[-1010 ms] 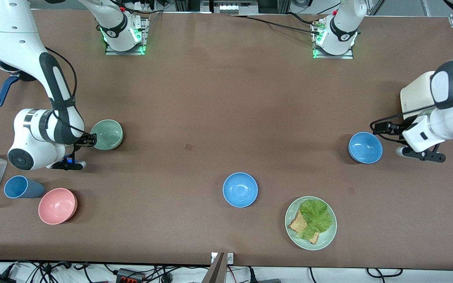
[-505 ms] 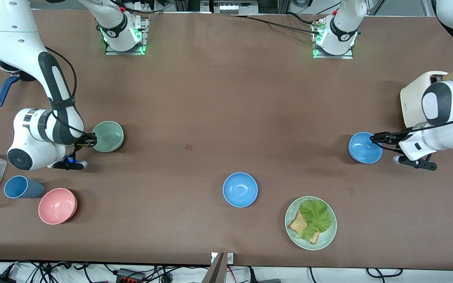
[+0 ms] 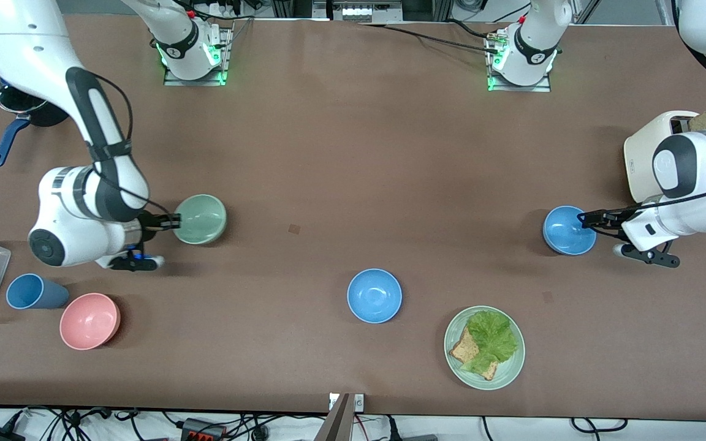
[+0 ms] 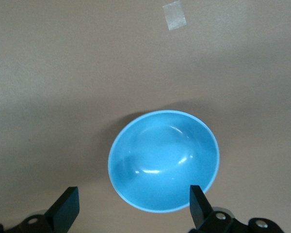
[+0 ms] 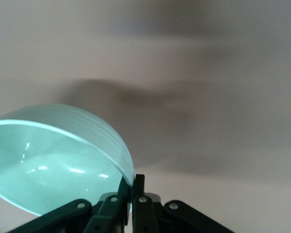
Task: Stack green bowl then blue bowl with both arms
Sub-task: 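Slide the green bowl to mid-table while the left gripper grasps the blue bowl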
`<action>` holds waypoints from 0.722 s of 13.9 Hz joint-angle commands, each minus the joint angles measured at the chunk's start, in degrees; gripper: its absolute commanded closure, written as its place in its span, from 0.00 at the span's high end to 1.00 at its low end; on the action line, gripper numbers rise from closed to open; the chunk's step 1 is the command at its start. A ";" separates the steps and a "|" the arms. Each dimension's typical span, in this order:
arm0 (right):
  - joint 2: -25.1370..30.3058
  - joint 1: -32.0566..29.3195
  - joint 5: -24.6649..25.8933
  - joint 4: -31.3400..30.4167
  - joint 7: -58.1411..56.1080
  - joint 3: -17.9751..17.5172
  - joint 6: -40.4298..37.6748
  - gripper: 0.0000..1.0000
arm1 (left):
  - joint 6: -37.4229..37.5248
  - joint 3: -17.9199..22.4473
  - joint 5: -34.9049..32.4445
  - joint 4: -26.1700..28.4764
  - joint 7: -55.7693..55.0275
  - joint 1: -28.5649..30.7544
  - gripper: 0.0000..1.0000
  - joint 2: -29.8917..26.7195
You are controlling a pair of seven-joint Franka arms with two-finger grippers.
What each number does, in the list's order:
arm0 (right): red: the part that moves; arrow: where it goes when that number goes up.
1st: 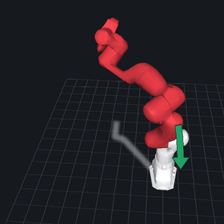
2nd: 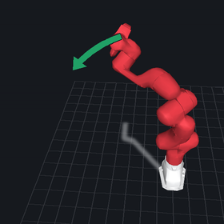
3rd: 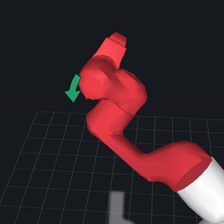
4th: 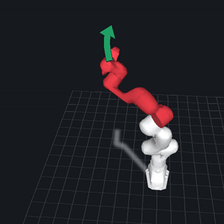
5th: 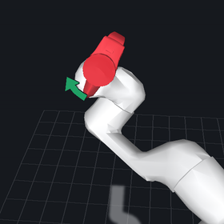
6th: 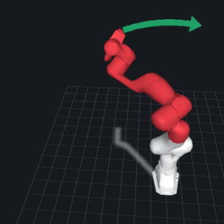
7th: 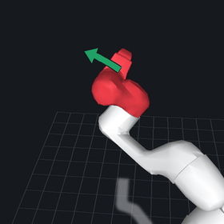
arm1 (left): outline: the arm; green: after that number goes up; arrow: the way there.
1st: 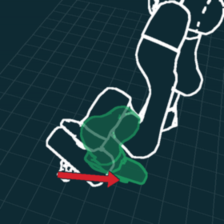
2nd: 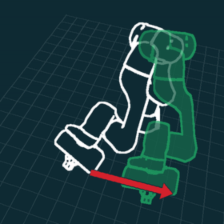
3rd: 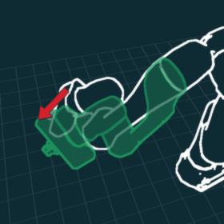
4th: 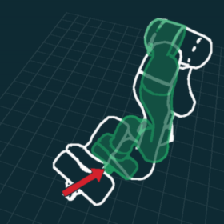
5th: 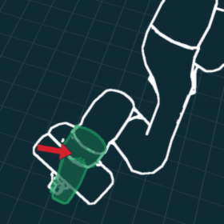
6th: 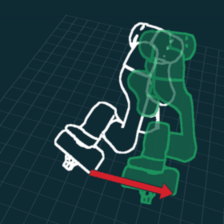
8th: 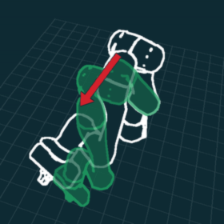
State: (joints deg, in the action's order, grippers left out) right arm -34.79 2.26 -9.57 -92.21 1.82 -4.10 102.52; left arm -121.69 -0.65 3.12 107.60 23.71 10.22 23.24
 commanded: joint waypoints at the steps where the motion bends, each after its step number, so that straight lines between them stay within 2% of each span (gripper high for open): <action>1: 0.25 7.12 -0.62 2.12 5.99 -0.65 -0.66 0.00 | -2.41 -0.84 1.02 0.06 2.92 2.60 1.00 2.16; 3: 0.33 13.09 -0.71 2.30 7.22 -0.56 -0.57 0.00 | -2.59 -0.93 1.10 -0.02 3.79 2.79 0.96 2.95; 7: -0.37 21.27 -2.63 2.30 14.60 -0.91 0.48 0.00 | -4.26 -0.93 1.10 -0.02 4.76 2.88 0.85 4.97; 10: -1.59 26.55 -4.84 2.12 18.91 -0.91 5.39 0.00 | -4.34 -0.93 1.10 -0.02 4.85 2.79 0.75 5.41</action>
State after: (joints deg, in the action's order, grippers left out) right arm -35.58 26.13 -13.10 -90.25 18.35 -5.35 105.50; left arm -125.58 -1.02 3.15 107.67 26.63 12.31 28.49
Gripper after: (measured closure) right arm 0.952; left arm 0.189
